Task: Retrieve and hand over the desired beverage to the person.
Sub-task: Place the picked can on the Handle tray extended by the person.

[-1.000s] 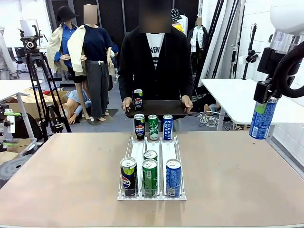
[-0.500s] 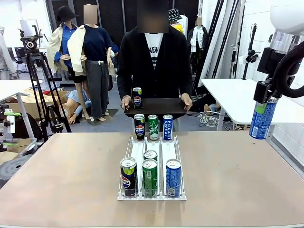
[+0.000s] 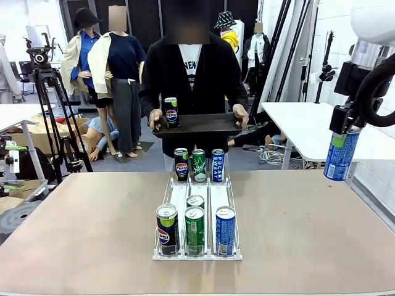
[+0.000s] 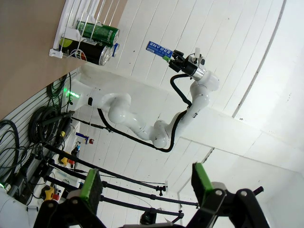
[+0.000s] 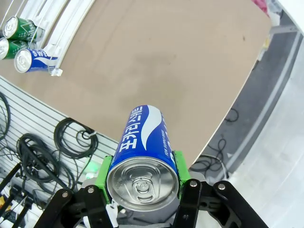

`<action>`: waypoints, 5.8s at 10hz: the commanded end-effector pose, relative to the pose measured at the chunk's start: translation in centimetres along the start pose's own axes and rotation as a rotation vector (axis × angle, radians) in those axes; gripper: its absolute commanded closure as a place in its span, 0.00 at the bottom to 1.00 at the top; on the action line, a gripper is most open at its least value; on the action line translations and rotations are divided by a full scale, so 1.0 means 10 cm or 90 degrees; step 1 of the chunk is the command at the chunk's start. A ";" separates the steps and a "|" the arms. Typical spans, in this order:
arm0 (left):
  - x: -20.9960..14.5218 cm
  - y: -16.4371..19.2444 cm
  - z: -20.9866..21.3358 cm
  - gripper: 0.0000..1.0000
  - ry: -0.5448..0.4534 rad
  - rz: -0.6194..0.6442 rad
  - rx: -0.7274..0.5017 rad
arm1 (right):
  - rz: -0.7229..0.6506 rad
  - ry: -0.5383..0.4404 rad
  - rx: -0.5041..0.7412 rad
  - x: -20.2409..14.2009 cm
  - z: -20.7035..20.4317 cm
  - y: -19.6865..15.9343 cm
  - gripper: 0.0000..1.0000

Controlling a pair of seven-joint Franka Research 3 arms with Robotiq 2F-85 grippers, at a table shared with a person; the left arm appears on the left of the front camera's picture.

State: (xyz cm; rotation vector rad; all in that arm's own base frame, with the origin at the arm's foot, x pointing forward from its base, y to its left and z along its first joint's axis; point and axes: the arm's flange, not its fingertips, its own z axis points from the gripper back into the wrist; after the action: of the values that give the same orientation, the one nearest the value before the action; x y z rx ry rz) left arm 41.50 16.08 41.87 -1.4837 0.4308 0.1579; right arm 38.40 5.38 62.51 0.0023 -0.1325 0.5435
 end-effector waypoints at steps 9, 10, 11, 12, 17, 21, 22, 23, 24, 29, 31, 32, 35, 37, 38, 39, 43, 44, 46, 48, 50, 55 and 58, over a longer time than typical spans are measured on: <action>0.01 -0.03 0.00 0.00 -0.004 -0.009 -0.009 | -0.011 -0.003 -0.002 0.02 0.03 0.01 1.00; 0.01 -0.03 0.00 0.00 -0.004 -0.009 -0.009 | -0.011 -0.003 -0.002 0.02 0.03 0.01 1.00; 0.01 -0.03 0.00 0.00 -0.004 -0.009 -0.009 | -0.011 -0.003 -0.002 0.02 0.03 0.01 1.00; 0.01 -0.03 0.00 0.00 -0.004 -0.009 -0.009 | -0.011 -0.003 -0.002 0.02 0.03 0.01 1.00; 0.01 -0.03 0.00 0.00 -0.004 -0.009 -0.009 | 0.038 -0.005 -0.017 0.39 0.21 0.09 1.00; 0.01 -0.03 0.00 0.00 -0.004 -0.009 -0.009 | 0.077 -0.010 -0.044 0.77 0.46 0.38 1.00; 0.01 -0.03 0.00 0.00 -0.004 -0.009 -0.009 | 0.090 -0.008 -0.050 0.88 0.52 0.48 1.00; 0.01 -0.03 0.00 0.00 -0.004 -0.009 -0.009 | 0.108 -0.005 -0.067 0.98 0.60 0.62 1.00; 0.01 -0.03 0.00 0.00 -0.004 -0.009 -0.009 | 0.129 0.000 -0.084 1.07 0.68 0.74 1.00; 0.01 -0.03 0.00 0.00 -0.004 -0.009 -0.009 | 0.214 -0.017 -0.110 1.47 0.83 1.29 1.00; 0.01 -0.03 0.00 0.00 -0.004 -0.009 -0.009 | 0.244 -0.032 -0.082 1.65 0.78 1.45 1.00; 0.01 -0.03 0.00 0.00 -0.004 -0.009 -0.009 | 0.250 -0.038 -0.081 1.74 0.74 1.52 1.00; 0.01 -0.03 0.00 0.00 -0.004 -0.009 -0.009 | 0.274 -0.050 -0.056 2.05 0.60 1.65 1.00; 0.01 -0.03 0.00 0.00 -0.004 -0.009 -0.009 | 0.285 -0.048 -0.011 2.25 0.46 1.62 1.00; 0.01 -0.03 0.00 0.00 -0.004 -0.009 -0.009 | 0.282 -0.041 0.004 2.34 0.35 1.60 1.00; 0.01 -0.03 0.00 0.00 -0.004 -0.009 -0.009 | 0.290 -0.041 0.028 2.45 0.23 1.55 1.00; 0.01 -0.03 0.00 0.00 -0.004 -0.009 -0.009 | 0.297 -0.023 0.078 2.66 -0.07 1.48 1.00; 0.01 -0.03 0.00 0.00 -0.004 -0.009 -0.009 | 0.294 -0.023 0.088 2.69 -0.16 1.45 1.00; 0.01 -0.03 0.00 0.00 -0.004 -0.009 -0.009 | 0.288 -0.010 0.095 2.75 -0.35 1.43 1.00; 0.01 -0.03 0.00 0.00 -0.004 -0.009 -0.009 | 0.284 -0.007 0.097 2.79 -0.48 1.42 1.00; 0.01 -0.03 0.00 0.00 -0.004 -0.009 -0.009 | 0.289 -0.002 0.097 2.81 -0.60 1.43 1.00; 0.01 -0.03 0.00 0.00 -0.004 -0.009 -0.009 | 0.294 0.000 0.090 2.80 -0.59 1.43 0.74; 0.01 -0.03 0.00 0.00 -0.004 -0.009 -0.009 | 0.312 -0.016 0.056 2.80 -0.37 1.48 0.15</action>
State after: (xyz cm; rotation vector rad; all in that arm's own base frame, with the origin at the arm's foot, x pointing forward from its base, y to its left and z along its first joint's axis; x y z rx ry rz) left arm 41.53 16.05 41.88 -1.4834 0.4313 0.1572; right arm 54.90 32.36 60.53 0.0927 -0.1074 1.0083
